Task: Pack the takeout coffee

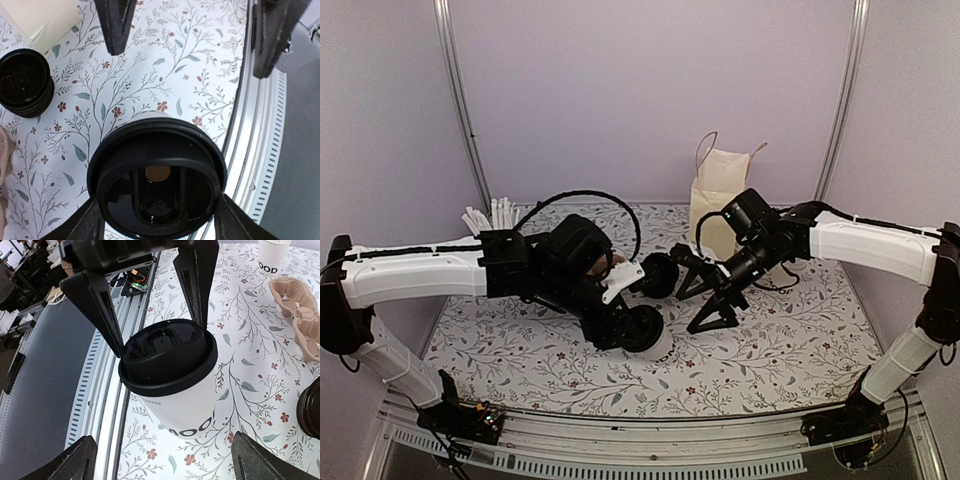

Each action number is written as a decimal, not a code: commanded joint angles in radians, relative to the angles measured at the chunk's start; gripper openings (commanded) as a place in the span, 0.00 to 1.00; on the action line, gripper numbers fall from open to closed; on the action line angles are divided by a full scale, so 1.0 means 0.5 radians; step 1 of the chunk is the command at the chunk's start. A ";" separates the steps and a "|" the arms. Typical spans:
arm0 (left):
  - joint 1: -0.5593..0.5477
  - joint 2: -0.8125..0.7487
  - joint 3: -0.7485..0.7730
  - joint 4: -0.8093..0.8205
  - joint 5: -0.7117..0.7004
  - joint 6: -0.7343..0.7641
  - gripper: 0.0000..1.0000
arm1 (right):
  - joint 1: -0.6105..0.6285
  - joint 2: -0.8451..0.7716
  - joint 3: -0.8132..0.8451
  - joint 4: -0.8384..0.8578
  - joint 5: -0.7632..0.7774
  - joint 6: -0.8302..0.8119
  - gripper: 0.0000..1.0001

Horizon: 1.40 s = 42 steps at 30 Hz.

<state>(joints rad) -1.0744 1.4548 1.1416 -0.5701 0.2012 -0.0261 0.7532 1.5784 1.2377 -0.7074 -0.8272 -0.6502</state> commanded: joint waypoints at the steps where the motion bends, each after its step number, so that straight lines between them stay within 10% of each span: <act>1: 0.001 0.126 0.204 -0.378 -0.171 -0.012 0.59 | -0.070 0.077 0.000 0.122 -0.137 0.280 0.95; 15: 0.001 0.363 0.312 -0.472 -0.170 -0.052 0.66 | -0.273 0.272 -0.067 0.212 -0.379 0.481 0.89; 20: 0.001 0.348 0.309 -0.402 -0.204 -0.064 0.99 | -0.273 0.278 -0.073 0.211 -0.363 0.486 0.90; 30: 0.015 0.085 0.190 -0.212 -0.303 -0.136 1.00 | -0.273 0.289 -0.068 0.195 -0.328 0.497 0.90; 42: 0.185 -0.334 -0.570 0.732 -0.099 -0.949 0.93 | -0.177 0.524 0.049 0.195 -0.295 0.624 0.80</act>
<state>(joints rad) -0.9985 1.3216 0.9302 -0.3805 0.1097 -0.3584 0.6338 1.7874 1.2144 -0.6079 -0.9798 -0.3748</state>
